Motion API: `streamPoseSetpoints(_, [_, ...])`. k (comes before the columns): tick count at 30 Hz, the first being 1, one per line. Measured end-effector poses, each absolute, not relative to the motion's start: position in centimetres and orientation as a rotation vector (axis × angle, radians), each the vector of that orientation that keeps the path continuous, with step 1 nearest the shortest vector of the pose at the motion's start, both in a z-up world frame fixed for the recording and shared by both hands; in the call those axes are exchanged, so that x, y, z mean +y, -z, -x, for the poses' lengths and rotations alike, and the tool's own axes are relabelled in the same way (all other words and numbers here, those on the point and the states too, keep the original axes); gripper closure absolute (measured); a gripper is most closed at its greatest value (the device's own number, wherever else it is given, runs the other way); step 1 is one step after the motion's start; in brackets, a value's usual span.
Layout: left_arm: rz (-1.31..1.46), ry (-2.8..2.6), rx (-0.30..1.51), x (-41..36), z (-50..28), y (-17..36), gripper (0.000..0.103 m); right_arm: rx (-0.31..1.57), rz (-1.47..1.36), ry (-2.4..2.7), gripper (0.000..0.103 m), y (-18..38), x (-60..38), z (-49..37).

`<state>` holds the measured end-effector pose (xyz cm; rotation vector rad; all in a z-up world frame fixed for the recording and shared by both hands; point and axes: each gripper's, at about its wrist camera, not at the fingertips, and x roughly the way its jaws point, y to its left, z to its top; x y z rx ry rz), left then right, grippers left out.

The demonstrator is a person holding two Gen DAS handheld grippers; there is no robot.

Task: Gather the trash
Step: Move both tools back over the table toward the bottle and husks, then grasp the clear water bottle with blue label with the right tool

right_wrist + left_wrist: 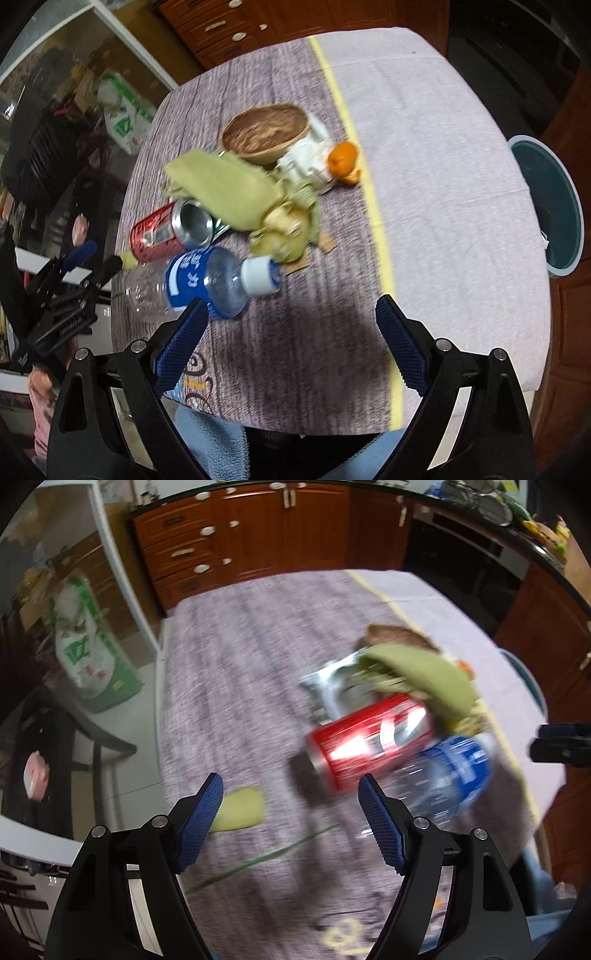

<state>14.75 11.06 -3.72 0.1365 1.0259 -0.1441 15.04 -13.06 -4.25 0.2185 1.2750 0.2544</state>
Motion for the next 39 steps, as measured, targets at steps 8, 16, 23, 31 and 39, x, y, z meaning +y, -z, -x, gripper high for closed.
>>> streamPoseSetpoints(8, [-0.132,0.193,1.093,11.8,-14.7,7.7,0.026,1.338,-0.205,-0.236,0.015,5.8,-10.1,-14.4])
streamPoseSetpoints(16, [-0.157,0.329,1.074,8.2,-12.2,8.1,0.026,1.352,-0.227,-0.224,0.015,6.2,-9.7,-14.1])
streamPoseSetpoints(23, [-0.131,0.442,1.075,4.6,-10.2,7.7,0.026,1.354,-0.261,-0.224,0.015,6.7,-10.7,-13.7])
streamPoseSetpoints(31, [-0.128,0.534,1.095,-0.1,-9.6,8.2,0.026,1.350,-0.337,-0.223,0.015,7.7,-12.8,-13.1])
streamPoseSetpoints(39, [-0.091,0.504,1.099,0.2,-9.4,7.3,0.026,1.311,-0.404,-0.264,0.028,8.5,-14.0,-13.8])
